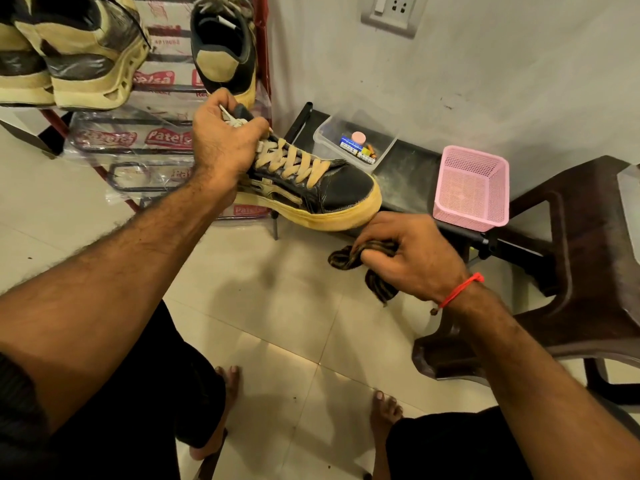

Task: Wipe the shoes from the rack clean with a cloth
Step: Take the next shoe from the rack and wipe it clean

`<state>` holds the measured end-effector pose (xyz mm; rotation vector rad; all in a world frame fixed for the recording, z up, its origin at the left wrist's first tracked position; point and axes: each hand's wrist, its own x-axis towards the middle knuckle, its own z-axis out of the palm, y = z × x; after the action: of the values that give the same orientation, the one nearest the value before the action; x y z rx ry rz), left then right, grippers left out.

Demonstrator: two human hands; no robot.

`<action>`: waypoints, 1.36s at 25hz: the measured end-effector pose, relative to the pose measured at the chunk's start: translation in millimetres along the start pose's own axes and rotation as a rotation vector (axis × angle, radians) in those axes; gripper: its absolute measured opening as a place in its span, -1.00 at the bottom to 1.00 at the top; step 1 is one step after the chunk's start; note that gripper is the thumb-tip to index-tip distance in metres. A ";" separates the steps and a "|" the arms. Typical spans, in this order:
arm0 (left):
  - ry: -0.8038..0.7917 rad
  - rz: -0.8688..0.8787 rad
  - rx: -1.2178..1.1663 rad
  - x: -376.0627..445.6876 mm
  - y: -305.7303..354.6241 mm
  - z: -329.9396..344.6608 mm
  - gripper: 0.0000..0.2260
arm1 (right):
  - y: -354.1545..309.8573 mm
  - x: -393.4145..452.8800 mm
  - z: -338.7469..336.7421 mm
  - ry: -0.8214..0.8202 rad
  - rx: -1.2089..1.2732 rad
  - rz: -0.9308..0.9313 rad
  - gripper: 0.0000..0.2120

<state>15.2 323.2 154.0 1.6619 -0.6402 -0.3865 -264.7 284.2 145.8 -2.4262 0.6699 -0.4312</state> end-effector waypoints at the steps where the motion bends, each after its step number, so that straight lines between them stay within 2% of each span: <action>1: 0.001 0.019 0.006 -0.1 1.0 -0.6 -0.74 | -0.6 1.2 -7.5 0.095 0.090 0.005 -0.77; 4: -0.036 0.046 0.063 -1.1 0.6 -2.0 -0.75 | 5.6 6.1 -17.6 0.342 0.353 0.095 -0.79; 6: -0.128 0.035 0.068 -2.1 -0.4 -2.1 -0.77 | 12.2 10.8 -8.6 0.394 0.468 0.208 -0.76; 9: -0.283 0.055 0.016 -6.7 -1.3 1.9 -0.79 | 16.4 12.9 3.8 0.381 0.715 0.369 -0.73; 12: -0.326 0.146 0.031 -7.6 -2.4 5.1 -0.77 | 8.4 11.8 9.8 0.379 1.021 0.493 -0.72; 14: -0.296 0.152 0.051 -6.2 -4.6 6.3 -0.84 | 0.3 10.2 19.7 0.381 1.061 0.492 -0.72; 16: -0.270 0.078 0.028 -6.8 -7.3 10.0 -0.90 | -14.8 8.1 35.0 0.331 1.051 0.461 -0.75; 18: -0.257 0.024 0.041 -11.4 -9.1 16.5 -0.81 | -30.9 4.2 53.2 0.237 1.039 0.388 -0.76; 20: -0.242 0.073 0.131 -15.6 -11.6 21.4 -0.65 | -45.6 1.6 66.5 0.107 0.981 0.283 -0.73; 22: -0.251 0.213 0.190 -18.0 -14.6 23.6 -0.68 | -54.6 1.9 66.4 0.003 0.939 0.196 -0.70; 24: -0.280 0.335 0.195 -20.2 -15.0 25.1 -0.76 | -56.9 5.3 50.0 0.020 0.931 0.133 -0.68; 25: -0.291 0.372 0.182 -21.5 -15.7 26.9 -0.78 | -53.9 8.1 40.0 0.096 0.894 0.120 -0.68; 27: -0.320 0.422 0.162 -27.5 -17.5 32.3 -0.79 | -36.9 15.6 23.7 0.328 0.629 0.101 -0.69; 28: -0.336 0.431 0.154 -30.7 -18.2 34.8 -0.80 | -28.7 18.2 20.1 0.396 0.432 0.061 -0.68; 29: -0.345 0.434 0.150 -33.1 -18.4 37.8 -0.79 | -23.9 19.1 20.7 0.392 0.226 0.000 -0.65; 32: -0.352 0.388 0.218 -30.7 -21.8 44.2 -0.75 | -30.3 11.1 44.7 0.159 -0.285 -0.198 -0.58; 34: -0.438 0.351 0.353 -27.0 -24.7 43.2 -0.72 | -39.1 5.3 55.3 0.048 -0.394 -0.274 -0.58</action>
<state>-26.5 307.8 118.9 1.7608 -1.3698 -0.4003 -221.9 333.5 127.2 -2.9079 0.4756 -0.5057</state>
